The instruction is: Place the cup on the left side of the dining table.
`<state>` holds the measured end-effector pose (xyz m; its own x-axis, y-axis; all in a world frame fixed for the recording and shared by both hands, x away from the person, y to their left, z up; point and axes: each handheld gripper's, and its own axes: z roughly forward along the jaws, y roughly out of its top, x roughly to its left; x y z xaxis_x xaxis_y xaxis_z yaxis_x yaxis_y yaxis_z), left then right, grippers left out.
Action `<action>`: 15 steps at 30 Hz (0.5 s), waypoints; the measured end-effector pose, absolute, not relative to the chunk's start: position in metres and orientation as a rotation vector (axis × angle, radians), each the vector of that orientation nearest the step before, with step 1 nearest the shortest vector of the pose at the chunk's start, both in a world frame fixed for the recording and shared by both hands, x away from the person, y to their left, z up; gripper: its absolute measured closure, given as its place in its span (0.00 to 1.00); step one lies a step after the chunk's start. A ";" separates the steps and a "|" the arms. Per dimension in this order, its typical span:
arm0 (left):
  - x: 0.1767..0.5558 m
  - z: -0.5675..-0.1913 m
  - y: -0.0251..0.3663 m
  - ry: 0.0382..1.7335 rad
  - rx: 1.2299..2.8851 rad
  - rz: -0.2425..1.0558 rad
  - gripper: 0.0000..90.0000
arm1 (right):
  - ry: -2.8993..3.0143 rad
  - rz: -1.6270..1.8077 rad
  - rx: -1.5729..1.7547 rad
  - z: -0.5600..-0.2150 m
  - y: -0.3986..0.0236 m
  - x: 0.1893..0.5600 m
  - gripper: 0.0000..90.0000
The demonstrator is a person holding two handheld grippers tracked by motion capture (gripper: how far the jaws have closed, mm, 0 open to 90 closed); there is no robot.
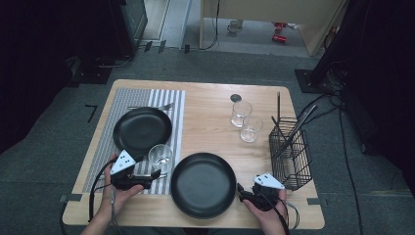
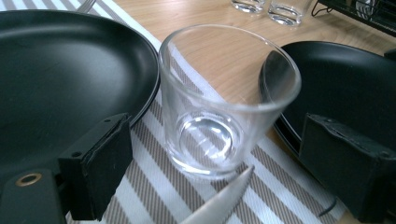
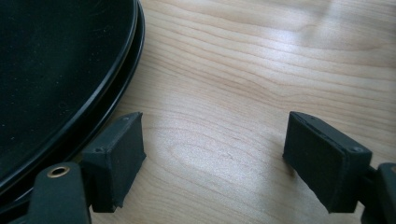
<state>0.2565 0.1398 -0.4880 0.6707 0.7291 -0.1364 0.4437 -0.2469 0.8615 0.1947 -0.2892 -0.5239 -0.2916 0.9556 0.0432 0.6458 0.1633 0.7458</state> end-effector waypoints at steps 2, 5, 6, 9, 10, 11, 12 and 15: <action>0.251 -0.487 0.144 0.924 1.889 0.360 0.11 | 2.009 0.925 1.512 -0.524 -0.288 0.195 0.23; 0.243 -0.487 0.149 0.937 1.877 0.379 0.11 | 2.011 0.920 1.510 -0.524 -0.288 0.195 0.22; 0.240 -0.487 0.152 0.940 1.875 0.377 0.11 | 2.012 0.920 1.510 -0.524 -0.288 0.195 0.22; 0.232 -0.490 0.157 0.948 1.891 0.377 0.11 | 2.010 0.917 1.511 -0.524 -0.288 0.195 0.21; 0.230 -0.491 0.160 0.953 1.897 0.377 0.11 | 2.010 0.917 1.511 -0.524 -0.288 0.196 0.21; 0.228 -0.492 0.162 0.959 1.902 0.379 0.11 | 2.010 0.917 1.511 -0.524 -0.288 0.196 0.21; 0.226 -0.493 0.165 0.969 1.903 0.377 0.11 | 2.011 0.917 1.511 -0.524 -0.288 0.196 0.21; 0.220 -0.495 0.174 1.002 1.908 0.383 0.11 | 2.014 0.917 1.510 -0.524 -0.288 0.196 0.20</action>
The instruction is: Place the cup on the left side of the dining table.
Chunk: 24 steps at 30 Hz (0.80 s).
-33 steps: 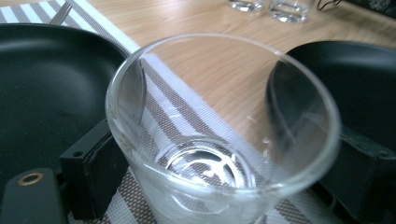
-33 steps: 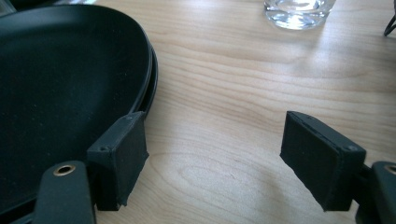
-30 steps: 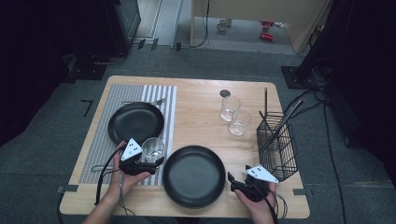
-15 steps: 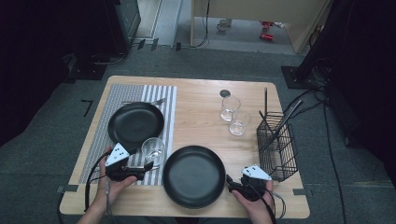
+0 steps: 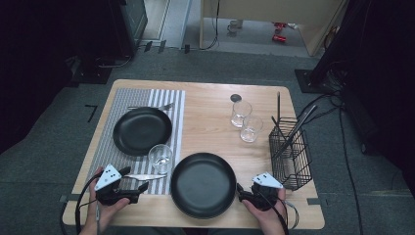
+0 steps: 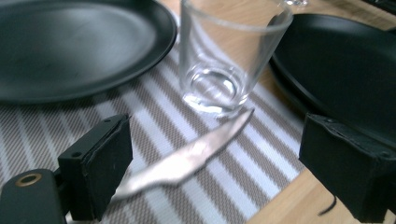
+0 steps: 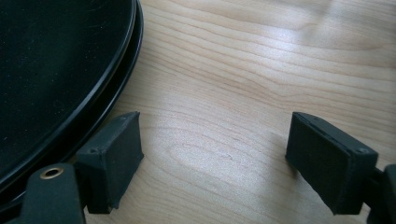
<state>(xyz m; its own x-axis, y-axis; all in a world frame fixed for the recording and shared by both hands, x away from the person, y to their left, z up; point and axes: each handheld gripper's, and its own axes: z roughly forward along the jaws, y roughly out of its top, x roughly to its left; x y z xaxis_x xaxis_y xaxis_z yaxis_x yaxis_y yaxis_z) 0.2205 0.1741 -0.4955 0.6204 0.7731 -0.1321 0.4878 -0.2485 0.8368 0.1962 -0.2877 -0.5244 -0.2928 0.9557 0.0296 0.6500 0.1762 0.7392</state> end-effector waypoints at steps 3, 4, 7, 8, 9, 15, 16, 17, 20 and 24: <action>0.217 -0.499 0.183 1.041 1.918 0.403 0.11 | 2.015 0.916 1.510 -0.524 -0.288 0.196 0.20; 0.216 -0.500 0.186 1.051 1.923 0.407 0.11 | 2.015 0.916 1.509 -0.524 -0.288 0.196 0.20; 0.215 -0.501 0.197 1.088 1.929 0.438 0.11 | 2.015 0.916 1.509 -0.524 -0.288 0.197 0.20; 0.214 -0.502 0.200 1.102 1.936 0.453 0.11 | 2.015 0.916 1.509 -0.524 -0.288 0.197 0.20; 0.214 -0.502 0.203 1.116 1.943 0.473 0.11 | 2.016 0.916 1.509 -0.524 -0.288 0.197 0.20; 0.214 -0.507 0.224 1.198 1.949 0.498 0.11 | 2.016 0.916 1.510 -0.524 -0.287 0.197 0.19; 0.213 -0.509 0.227 1.211 1.953 0.497 0.11 | 2.015 0.916 1.510 -0.524 -0.287 0.197 0.19; 0.213 -0.510 0.229 1.226 1.956 0.502 0.11 | 2.016 0.916 1.510 -0.524 -0.287 0.197 0.19; 0.213 -0.514 0.236 1.261 1.960 0.510 0.11 | 2.016 0.915 1.510 -0.525 -0.287 0.197 0.19; 0.215 -0.514 0.241 1.282 1.939 0.501 0.11 | 2.016 0.915 1.509 -0.525 -0.287 0.197 0.19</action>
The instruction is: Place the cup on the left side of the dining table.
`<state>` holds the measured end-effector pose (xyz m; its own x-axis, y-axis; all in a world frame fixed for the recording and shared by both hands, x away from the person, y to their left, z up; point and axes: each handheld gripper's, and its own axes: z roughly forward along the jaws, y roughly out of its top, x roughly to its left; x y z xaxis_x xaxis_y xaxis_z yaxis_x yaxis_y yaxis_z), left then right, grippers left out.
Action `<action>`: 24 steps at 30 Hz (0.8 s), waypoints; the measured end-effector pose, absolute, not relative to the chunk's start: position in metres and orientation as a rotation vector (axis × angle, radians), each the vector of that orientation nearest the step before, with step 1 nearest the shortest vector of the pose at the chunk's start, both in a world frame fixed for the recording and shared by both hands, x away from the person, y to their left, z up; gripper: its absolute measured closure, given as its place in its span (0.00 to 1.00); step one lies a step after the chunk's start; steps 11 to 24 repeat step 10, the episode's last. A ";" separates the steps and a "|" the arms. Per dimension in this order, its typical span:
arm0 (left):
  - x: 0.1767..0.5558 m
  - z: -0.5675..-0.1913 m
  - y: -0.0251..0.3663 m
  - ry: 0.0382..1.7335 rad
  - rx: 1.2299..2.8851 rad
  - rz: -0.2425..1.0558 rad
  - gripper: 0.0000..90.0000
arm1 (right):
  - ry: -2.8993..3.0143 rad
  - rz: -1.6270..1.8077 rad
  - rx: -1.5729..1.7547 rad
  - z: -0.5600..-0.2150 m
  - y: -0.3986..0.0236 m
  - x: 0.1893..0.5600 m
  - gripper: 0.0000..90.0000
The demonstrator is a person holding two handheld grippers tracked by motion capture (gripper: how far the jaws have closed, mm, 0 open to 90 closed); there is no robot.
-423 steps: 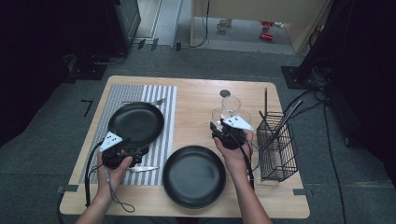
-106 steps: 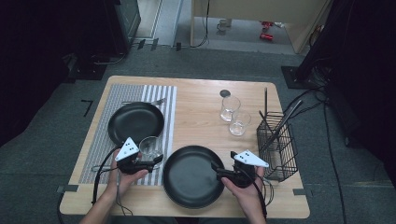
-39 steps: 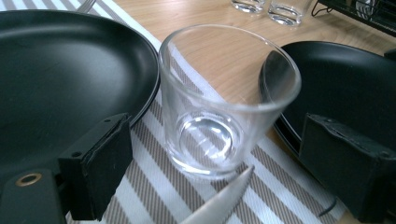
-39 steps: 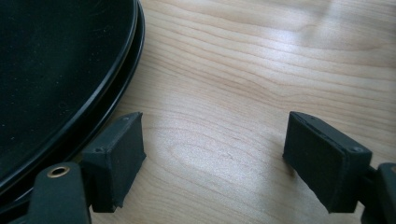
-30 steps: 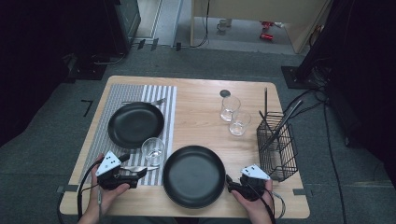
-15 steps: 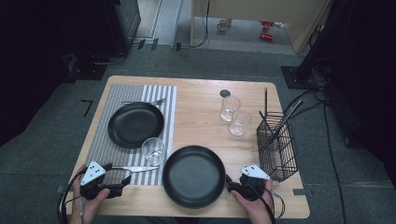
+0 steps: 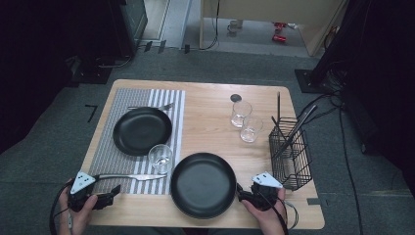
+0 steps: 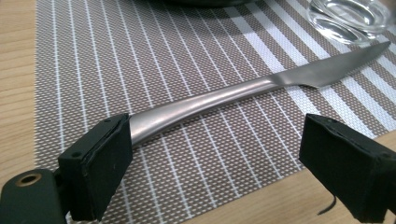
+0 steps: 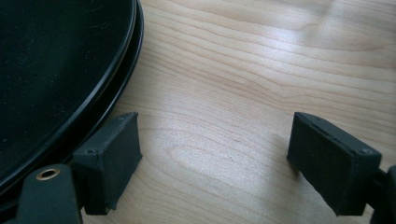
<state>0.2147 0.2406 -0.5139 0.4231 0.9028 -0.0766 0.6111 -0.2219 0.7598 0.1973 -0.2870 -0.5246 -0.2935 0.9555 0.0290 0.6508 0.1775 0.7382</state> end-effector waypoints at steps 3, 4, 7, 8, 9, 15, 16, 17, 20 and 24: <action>0.215 -0.515 0.238 1.278 1.955 0.500 0.11 | 2.015 0.914 1.510 -0.525 -0.287 0.197 0.19; 0.215 -0.515 0.238 1.278 1.959 0.499 0.11 | 2.015 0.914 1.510 -0.525 -0.287 0.197 0.19; 0.216 -0.516 0.237 1.279 1.962 0.495 0.11 | 2.015 0.914 1.510 -0.525 -0.287 0.197 0.19; 0.216 -0.516 0.237 1.278 1.964 0.493 0.11 | 2.015 0.914 1.510 -0.525 -0.287 0.197 0.19; 0.216 -0.516 0.237 1.277 1.963 0.493 0.11 | 2.015 0.914 1.510 -0.525 -0.287 0.197 0.19; 0.216 -0.516 0.237 1.277 1.963 0.493 0.11 | 2.015 0.914 1.510 -0.525 -0.287 0.197 0.19; 0.216 -0.516 0.237 1.277 1.963 0.493 0.11 | 2.015 0.914 1.510 -0.525 -0.287 0.197 0.19; 0.216 -0.516 0.237 1.277 1.963 0.493 0.11 | 2.015 0.914 1.510 -0.525 -0.287 0.197 0.19; 0.216 -0.516 0.237 1.277 1.963 0.493 0.11 | 2.015 0.914 1.510 -0.525 -0.287 0.197 0.19; 0.216 -0.516 0.237 1.277 1.963 0.493 0.11 | 2.015 0.914 1.510 -0.525 -0.287 0.197 0.19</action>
